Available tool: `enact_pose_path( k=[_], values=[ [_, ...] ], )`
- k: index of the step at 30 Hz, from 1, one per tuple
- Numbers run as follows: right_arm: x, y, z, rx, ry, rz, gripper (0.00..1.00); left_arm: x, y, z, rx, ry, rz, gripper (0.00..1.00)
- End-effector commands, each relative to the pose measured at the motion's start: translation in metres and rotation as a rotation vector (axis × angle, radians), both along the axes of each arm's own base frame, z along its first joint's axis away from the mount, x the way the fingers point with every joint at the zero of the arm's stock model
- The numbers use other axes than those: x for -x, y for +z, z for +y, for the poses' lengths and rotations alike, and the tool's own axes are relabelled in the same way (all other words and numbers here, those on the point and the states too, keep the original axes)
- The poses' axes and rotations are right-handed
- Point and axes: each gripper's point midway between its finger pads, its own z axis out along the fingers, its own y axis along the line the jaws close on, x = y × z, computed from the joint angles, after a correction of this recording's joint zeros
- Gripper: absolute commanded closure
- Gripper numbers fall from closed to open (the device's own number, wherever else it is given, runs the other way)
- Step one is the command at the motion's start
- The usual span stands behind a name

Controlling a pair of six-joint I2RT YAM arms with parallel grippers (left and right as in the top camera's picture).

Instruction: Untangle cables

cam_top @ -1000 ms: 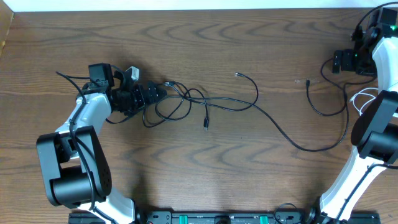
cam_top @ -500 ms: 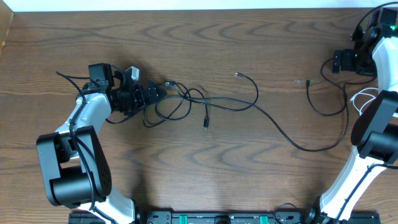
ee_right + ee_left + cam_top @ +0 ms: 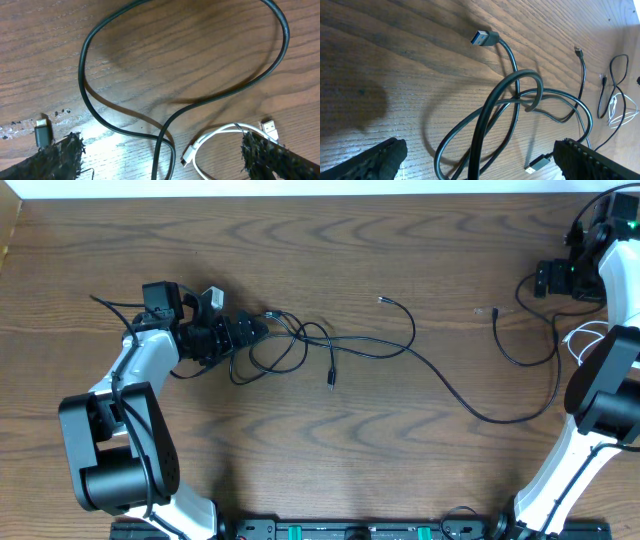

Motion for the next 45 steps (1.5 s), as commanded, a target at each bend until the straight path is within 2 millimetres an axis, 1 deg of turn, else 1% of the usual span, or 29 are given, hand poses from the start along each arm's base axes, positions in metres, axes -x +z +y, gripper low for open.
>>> enact_pose_path(
  k=[1,36,39,41,45],
  values=[
    [0.001,0.004,0.0,-0.001,-0.003,-0.005,0.01,0.0,-0.004,0.003,-0.005,0.004,0.008,0.02],
    [0.0,0.004,0.0,-0.001,-0.004,-0.005,0.01,0.0,-0.004,0.003,-0.005,0.004,0.008,0.02],
    [-0.013,0.008,-0.004,0.017,-0.003,-0.064,0.01,0.0,-0.004,0.003,-0.005,0.004,0.008,0.02],
    [-0.018,0.009,-0.005,0.023,-0.003,-0.084,0.01,0.0,-0.004,0.003,-0.005,0.004,0.008,0.02],
    [-0.019,0.01,-0.005,0.024,-0.003,-0.087,0.01,0.0,-0.004,0.003,-0.005,0.004,0.008,0.02]
  ],
)
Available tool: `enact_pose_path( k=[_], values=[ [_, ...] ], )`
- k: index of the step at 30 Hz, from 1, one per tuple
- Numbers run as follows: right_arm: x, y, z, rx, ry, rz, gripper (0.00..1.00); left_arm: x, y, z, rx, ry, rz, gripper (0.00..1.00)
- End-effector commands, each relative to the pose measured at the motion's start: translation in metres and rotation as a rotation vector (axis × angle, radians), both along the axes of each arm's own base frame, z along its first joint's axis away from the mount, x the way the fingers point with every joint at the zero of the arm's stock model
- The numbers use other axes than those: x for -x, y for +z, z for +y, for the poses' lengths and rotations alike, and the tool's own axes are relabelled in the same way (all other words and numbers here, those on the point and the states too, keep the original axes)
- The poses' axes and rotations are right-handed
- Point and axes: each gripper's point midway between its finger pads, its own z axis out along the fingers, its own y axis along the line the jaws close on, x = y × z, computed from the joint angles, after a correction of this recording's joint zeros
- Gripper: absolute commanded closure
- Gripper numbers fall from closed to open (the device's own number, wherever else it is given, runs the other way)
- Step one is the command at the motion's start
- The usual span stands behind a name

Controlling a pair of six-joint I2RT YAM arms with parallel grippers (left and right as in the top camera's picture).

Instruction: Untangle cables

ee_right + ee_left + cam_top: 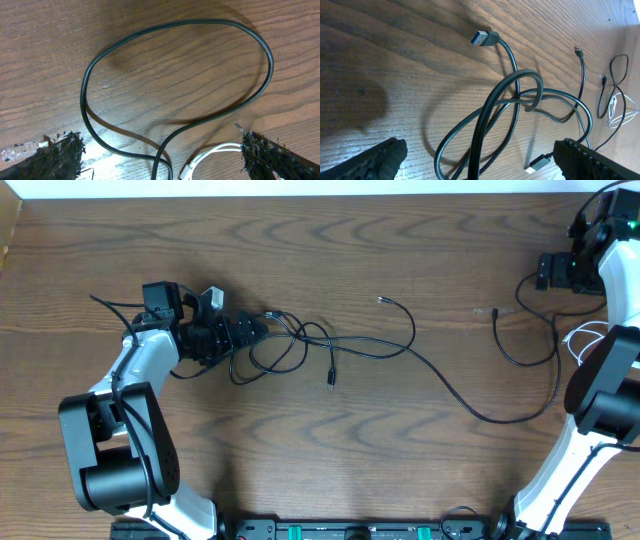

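Note:
A knot of black cables (285, 345) lies left of centre, and my left gripper (250, 330) reaches into its left side. In the left wrist view the gripper (480, 147) is open, its fingers wide apart, with a thick black cable loop (492, 107) running up between them. That cable ends in a blue USB plug (483, 37). One long black cable (470, 408) trails right toward a black loop (520, 352). My right gripper (547, 272) hovers open at the far right, and in the right wrist view (161, 142) it is above the black loop (175, 30) and a white cable (215, 151).
A white cable (585, 340) is bunched at the table's right edge beside the right arm. A free cable end with a small plug (383, 300) lies mid-table. Another plug (331, 378) points toward the front. Bare wood fills the front half.
My right gripper has shifted slightly toward the far edge; the black loop now sits fuller in its view and the small plug at left has nearly left the frame. The left arm is unchanged.

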Motion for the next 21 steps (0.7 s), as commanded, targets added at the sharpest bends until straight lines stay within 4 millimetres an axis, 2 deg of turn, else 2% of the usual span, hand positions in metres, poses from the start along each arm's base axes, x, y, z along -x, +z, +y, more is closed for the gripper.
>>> enact_pose_path(
  k=[1,6,11,13,14,17,19,20,21],
  values=[
    [-0.001,0.004,0.0,0.0,-0.004,-0.011,0.01,0.0,-0.004,0.003,-0.006,0.004,0.008,0.02],
    [-0.009,0.006,0.006,-0.034,0.012,-0.049,0.01,0.0,-0.004,0.003,-0.006,0.004,0.008,0.02],
    [-0.013,0.007,0.056,-0.319,0.051,-0.09,0.01,0.0,-0.004,0.003,-0.006,0.004,0.008,0.02],
    [-0.007,0.01,0.077,-0.451,0.041,-0.076,0.01,0.0,-0.004,0.003,-0.006,0.004,0.008,0.02],
    [0.002,0.011,0.091,-0.541,0.026,-0.041,0.01,0.0,-0.004,0.003,-0.006,0.004,0.008,0.02],
    [0.006,0.017,0.106,-0.641,0.011,-0.03,0.01,0.0,-0.004,0.003,-0.006,0.004,0.008,0.02],
    [0.007,0.023,0.124,-0.722,0.034,-0.027,0.01,0.0,-0.004,0.003,-0.006,0.004,0.008,0.02],
    [0.009,0.023,0.131,-0.734,0.053,-0.017,0.06,0.0,-0.004,0.003,-0.006,0.004,0.008,0.02],
    [0.012,0.023,0.137,-0.733,0.071,-0.001,0.18,0.0,-0.004,0.003,-0.006,0.004,0.008,0.02]
  ],
)
